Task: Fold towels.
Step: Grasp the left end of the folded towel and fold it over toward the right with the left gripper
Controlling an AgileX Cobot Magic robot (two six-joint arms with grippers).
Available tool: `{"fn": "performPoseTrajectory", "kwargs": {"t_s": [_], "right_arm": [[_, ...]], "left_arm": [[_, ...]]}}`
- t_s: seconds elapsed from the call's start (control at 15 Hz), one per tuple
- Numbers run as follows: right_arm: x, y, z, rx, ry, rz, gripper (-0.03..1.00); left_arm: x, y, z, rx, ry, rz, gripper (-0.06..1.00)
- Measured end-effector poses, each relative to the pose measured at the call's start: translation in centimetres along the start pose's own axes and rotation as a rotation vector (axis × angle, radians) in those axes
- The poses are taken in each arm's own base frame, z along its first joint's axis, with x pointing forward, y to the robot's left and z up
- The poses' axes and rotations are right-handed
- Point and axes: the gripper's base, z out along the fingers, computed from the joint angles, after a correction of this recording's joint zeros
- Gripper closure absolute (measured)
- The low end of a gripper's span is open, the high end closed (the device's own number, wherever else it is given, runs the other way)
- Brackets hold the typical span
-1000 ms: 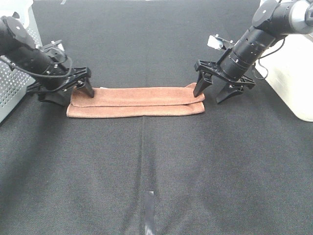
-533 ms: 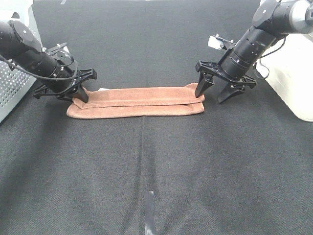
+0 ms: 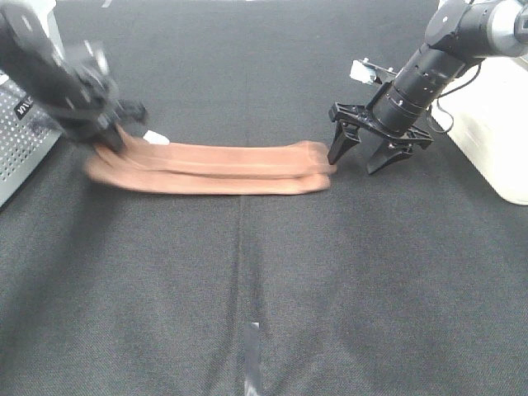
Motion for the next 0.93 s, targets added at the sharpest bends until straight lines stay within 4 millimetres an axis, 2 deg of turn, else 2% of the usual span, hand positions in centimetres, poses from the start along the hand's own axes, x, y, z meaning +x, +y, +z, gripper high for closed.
{"fn": "performPoseTrajectory", "kwargs": {"t_s": [0.07,0.13,0.33,0.4,0.53,0.73,0.8,0.93], "right_arm": [[0.0,0.0,0.0,0.000,0.000,0.000,0.28],[0.0,0.0,0.0,0.004,0.001,-0.002,0.28],[0.0,0.0,0.0,0.004,0.001,-0.001,0.28],[0.0,0.0,0.0,0.004,0.001,-0.001,0.28],[0.0,0.0,0.0,0.004,0.001,-0.001,0.28],[0.0,0.0,-0.1,0.004,-0.001,-0.002,0.28],[0.0,0.1,-0.3,0.004,-0.006,-0.005,0.28],[-0.1,0.4,-0.9,0.004,-0.018,-0.010,0.28]], "left_arm": [[-0.4,0.0,-1.4,-0.026,-0.025,0.016,0.88],[-1.0,-0.2,-3.6,-0.047,-0.058,0.018,0.88],[-1.7,-1.1,-6.8,-0.024,-0.121,-0.036,0.88],[-1.7,-1.1,-6.8,-0.024,-0.121,-0.036,0.88],[-1.8,-2.3,-7.4,0.031,-0.120,-0.074,0.88],[-1.5,-6.8,-7.5,0.160,-0.117,-0.093,0.88],[-1.6,-9.1,-7.4,0.205,-0.121,-0.077,0.88],[-1.4,-11.8,-6.1,0.239,-0.114,-0.075,0.88]]}}
